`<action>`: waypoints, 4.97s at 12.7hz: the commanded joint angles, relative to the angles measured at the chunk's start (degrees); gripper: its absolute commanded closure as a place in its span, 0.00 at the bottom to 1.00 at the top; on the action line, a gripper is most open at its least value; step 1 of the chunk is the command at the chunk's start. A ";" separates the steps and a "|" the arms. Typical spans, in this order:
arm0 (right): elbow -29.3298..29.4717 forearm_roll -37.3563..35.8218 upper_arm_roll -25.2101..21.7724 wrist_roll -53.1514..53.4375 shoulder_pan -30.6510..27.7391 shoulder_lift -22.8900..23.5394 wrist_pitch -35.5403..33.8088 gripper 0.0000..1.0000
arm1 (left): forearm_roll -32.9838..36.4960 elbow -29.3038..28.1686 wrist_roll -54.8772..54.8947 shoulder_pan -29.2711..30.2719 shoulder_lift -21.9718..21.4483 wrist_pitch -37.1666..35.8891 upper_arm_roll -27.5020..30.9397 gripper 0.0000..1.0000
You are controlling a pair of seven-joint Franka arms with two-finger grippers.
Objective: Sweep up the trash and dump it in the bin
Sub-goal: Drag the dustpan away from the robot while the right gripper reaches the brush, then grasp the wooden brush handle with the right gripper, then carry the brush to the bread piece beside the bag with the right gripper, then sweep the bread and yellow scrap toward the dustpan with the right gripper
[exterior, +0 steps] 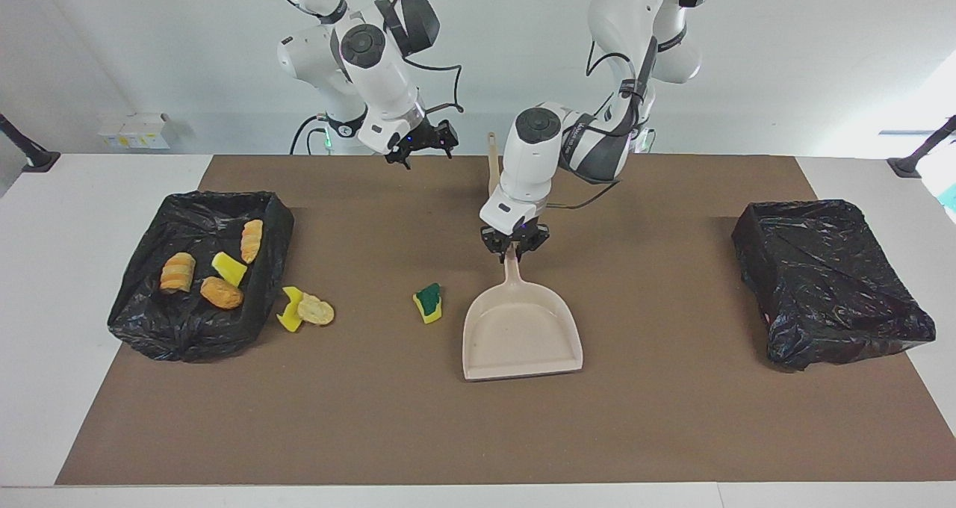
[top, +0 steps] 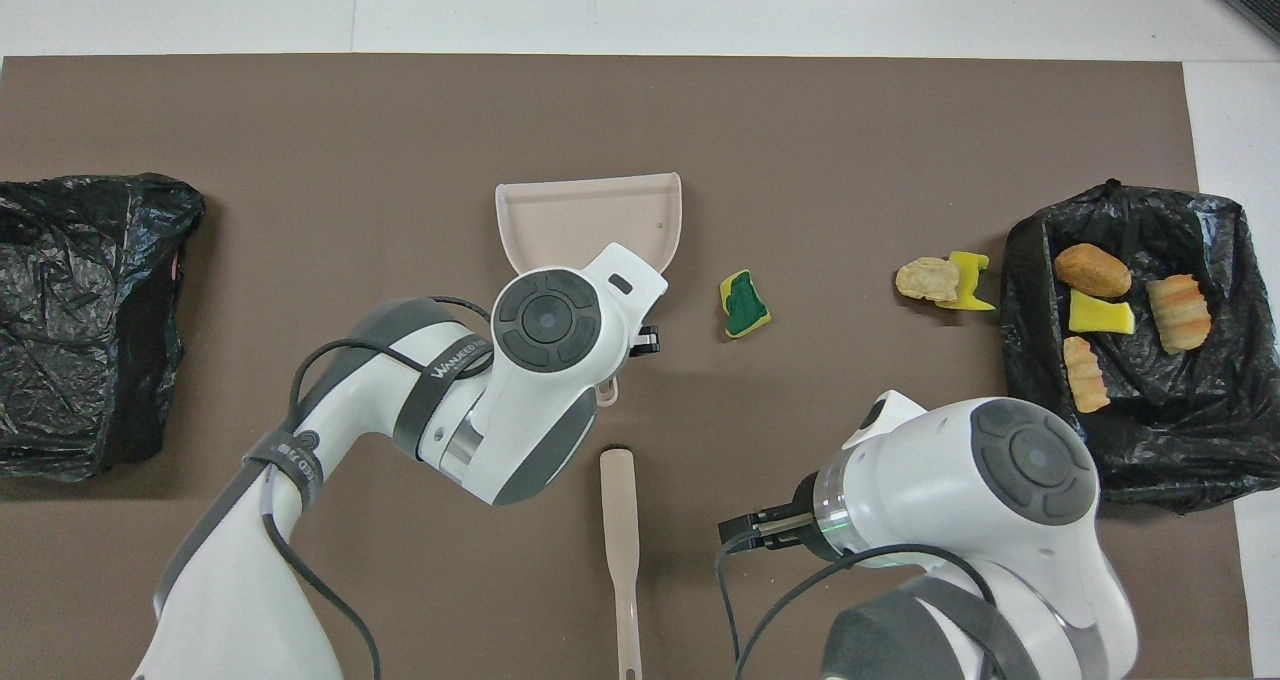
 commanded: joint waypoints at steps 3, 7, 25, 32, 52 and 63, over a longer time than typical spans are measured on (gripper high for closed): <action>-0.79 1.43 0.14 9.72 8.17 4.47 9.30 0.00 | 1.19 2.02 9.84 8.63 -1.46 -5.37 -0.18 1.00; -0.79 1.34 0.14 21.58 16.69 7.64 14.23 0.00 | 1.01 1.40 20.40 14.54 -1.37 -6.68 -0.27 1.00; -3.36 -2.44 0.06 34.63 24.72 11.69 16.90 1.00 | 0.92 -3.52 26.04 16.39 -3.66 -7.21 -0.27 1.00; 12.37 -9.19 -0.12 21.82 8.04 11.95 -3.58 1.00 | 0.49 -0.80 35.85 16.12 -2.78 -10.55 -0.62 1.00; 17.32 -42.43 -0.30 10.19 -15.97 19.33 -10.54 1.00 | -2.07 9.66 78.03 21.31 2.05 -15.21 -0.18 1.00; 16.70 -34.45 0.23 10.98 -13.62 23.99 -7.47 1.00 | -1.01 8.96 88.71 20.35 2.23 -14.69 -0.36 1.00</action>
